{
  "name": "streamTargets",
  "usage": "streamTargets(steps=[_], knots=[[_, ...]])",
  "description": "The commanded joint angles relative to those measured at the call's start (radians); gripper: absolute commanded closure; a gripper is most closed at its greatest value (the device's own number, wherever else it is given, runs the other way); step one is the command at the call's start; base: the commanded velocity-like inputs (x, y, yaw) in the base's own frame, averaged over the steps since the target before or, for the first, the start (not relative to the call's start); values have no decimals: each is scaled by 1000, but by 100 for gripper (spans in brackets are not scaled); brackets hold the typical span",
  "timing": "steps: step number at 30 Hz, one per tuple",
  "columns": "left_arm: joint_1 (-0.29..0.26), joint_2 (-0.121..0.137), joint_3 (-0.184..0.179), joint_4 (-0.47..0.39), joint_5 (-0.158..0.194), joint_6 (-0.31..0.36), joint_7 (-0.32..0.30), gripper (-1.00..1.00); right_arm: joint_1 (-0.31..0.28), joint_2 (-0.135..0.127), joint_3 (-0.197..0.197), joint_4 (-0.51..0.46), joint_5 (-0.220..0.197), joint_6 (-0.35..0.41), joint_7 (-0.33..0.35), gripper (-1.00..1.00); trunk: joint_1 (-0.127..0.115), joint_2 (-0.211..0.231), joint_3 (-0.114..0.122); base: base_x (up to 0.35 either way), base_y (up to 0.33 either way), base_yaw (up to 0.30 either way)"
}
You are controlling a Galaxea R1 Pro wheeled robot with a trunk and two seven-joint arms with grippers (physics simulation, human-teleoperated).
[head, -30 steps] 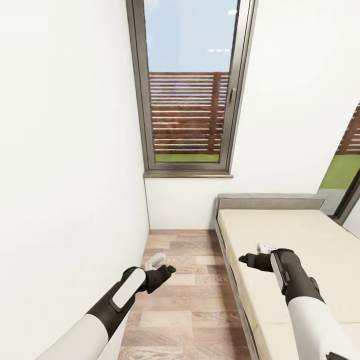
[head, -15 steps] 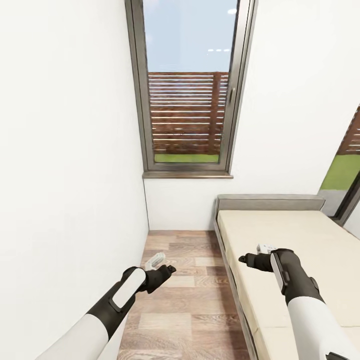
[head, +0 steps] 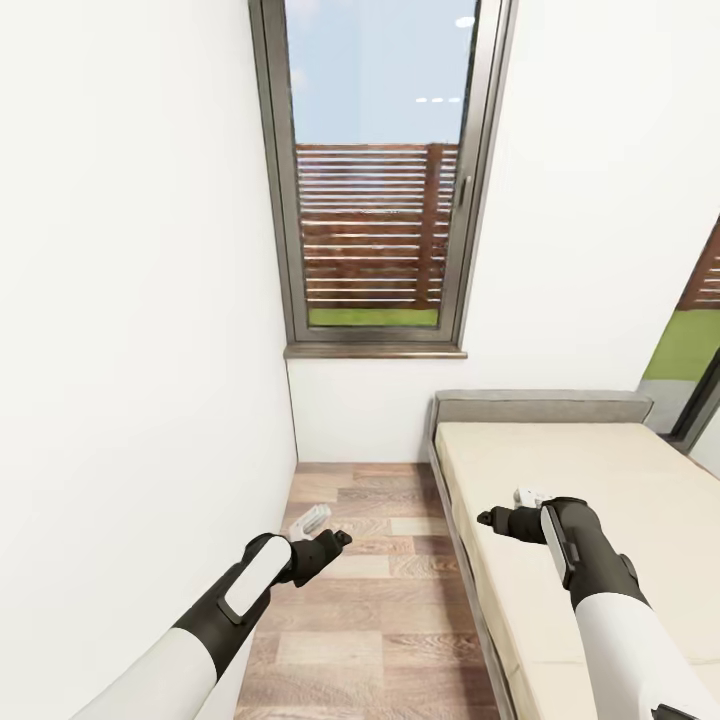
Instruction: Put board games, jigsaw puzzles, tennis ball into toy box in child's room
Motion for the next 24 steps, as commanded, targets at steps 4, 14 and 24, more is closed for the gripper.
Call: streamTargets(steps=[4,14,24], knots=[[-1,1,-2,-2,10,0,10,-100,-1,0,-2,-1,10,3,9,-100,1,-2,-2,218,-1,0],[-1,1,-2,-2,10,-1,10,-100,-1,0,-2,-1,10,3,9,-100,1,-2,-2,287,0,0],[-1,0,-3,-2,9,-2,10,-100,-1,0,-2,-1,10,3,9,-100,1,-2,-2,321,0,0]])
